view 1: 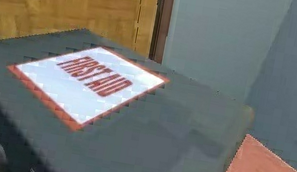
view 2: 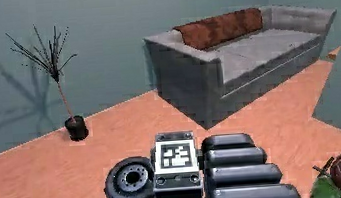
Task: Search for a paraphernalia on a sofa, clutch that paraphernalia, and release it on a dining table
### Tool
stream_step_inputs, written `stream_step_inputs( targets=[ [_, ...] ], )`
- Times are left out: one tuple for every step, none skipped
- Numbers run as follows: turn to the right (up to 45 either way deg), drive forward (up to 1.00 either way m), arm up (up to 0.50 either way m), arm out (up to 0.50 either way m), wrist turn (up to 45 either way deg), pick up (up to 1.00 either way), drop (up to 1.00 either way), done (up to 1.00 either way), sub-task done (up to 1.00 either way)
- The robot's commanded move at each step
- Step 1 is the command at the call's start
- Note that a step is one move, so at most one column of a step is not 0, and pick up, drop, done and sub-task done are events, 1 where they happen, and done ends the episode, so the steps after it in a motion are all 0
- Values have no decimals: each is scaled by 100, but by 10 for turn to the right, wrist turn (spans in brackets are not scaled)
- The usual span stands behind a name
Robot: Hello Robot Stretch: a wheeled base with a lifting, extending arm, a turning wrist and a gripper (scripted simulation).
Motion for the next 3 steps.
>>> stream_step_inputs(
  targets=[
    [-450, 0, 0, 0, 0, 0, 0, 0, 0],
    [-300, 0, 0, 0, 0, 0, 0, 0, 0],
    [450, 0, 0, 0, 0, 0, 0, 0, 0]
  ],
)
